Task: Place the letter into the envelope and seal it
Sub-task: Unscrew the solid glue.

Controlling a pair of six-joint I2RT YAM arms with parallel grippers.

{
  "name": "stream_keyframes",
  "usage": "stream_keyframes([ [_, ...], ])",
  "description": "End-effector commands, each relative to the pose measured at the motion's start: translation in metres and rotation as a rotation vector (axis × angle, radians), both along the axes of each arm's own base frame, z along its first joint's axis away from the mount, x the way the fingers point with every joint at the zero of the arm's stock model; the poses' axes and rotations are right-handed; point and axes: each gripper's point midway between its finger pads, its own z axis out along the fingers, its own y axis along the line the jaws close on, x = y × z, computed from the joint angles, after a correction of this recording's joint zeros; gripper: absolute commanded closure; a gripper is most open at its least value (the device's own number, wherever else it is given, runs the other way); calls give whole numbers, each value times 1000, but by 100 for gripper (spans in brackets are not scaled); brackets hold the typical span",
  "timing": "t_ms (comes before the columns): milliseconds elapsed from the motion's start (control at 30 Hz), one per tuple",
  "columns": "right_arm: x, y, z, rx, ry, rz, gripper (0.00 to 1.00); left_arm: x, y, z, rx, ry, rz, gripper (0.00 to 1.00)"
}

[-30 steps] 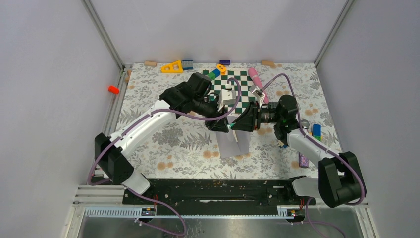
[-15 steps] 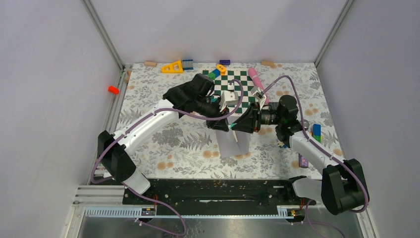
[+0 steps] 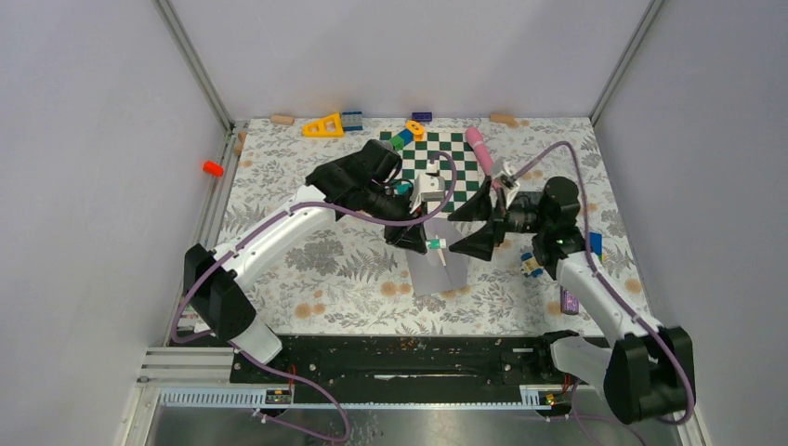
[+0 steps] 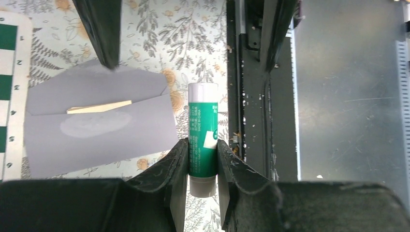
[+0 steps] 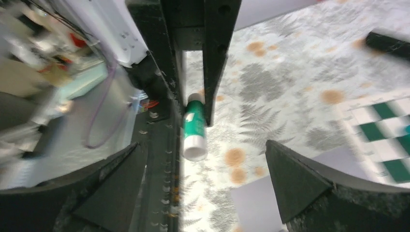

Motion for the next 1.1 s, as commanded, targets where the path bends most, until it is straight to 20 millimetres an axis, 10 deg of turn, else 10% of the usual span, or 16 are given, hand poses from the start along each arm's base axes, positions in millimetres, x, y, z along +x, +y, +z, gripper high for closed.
stream_keyframes([
  [0,0,-21,18,-83,-384,-61,1,-17,-1,16,-87,51,-93,100],
  [333,-11,-35,-21,-237,-794,-39,7,-26,-13,13,-138,289,-151,100],
  [1067,-36,-14,-29,-145,-738,69,43,-18,-21,-7,-109,360,-97,100],
])
